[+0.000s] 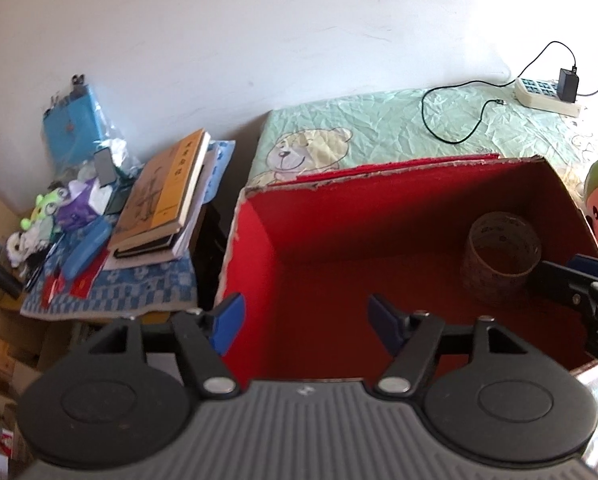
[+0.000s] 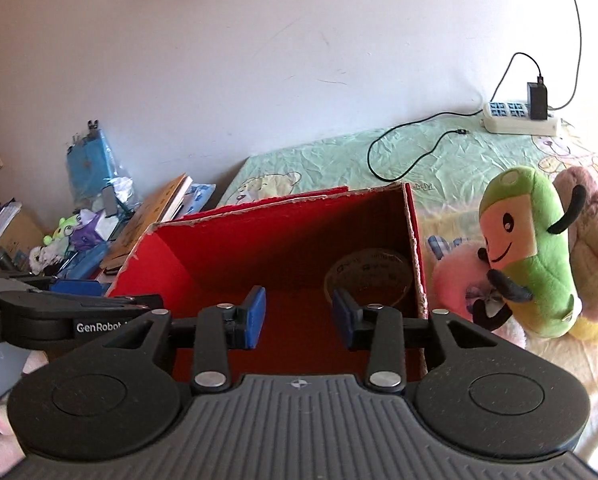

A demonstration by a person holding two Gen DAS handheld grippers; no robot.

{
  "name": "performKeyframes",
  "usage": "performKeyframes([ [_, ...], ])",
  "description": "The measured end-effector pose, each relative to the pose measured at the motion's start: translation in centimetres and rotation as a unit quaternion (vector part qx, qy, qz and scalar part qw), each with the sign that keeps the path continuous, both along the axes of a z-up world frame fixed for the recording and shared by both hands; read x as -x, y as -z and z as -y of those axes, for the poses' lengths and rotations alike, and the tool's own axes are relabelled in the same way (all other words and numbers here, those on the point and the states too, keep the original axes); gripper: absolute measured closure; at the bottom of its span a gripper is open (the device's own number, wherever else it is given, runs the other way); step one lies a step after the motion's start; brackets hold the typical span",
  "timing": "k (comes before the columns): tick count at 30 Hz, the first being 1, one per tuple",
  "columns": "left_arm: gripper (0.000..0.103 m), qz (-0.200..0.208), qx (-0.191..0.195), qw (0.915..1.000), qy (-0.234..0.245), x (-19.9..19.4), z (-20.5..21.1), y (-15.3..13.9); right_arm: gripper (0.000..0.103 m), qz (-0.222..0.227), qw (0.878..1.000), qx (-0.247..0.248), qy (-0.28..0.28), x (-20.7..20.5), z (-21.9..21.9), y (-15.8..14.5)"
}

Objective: Organize objects
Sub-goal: 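Move the open right gripper back out of the box toward the pinecone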

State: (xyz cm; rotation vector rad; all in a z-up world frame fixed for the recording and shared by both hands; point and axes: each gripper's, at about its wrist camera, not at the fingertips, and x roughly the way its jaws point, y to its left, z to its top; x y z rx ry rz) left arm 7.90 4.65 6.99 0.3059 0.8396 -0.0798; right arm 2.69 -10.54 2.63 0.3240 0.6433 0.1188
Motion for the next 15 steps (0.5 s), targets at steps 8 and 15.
performKeyframes([
  [8, 0.028, -0.004, 0.006, 0.9993, -0.035, 2.5, 0.0, -0.4, 0.064, -0.003, 0.999, -0.007, -0.042, 1.1, 1.4, -0.1],
  [15, 0.026, -0.001, 0.013, 0.9978, -0.065, 4.8, 0.1, -0.9, 0.064, 0.006, 0.997, -0.016, -0.081, 2.7, 2.2, 0.0],
])
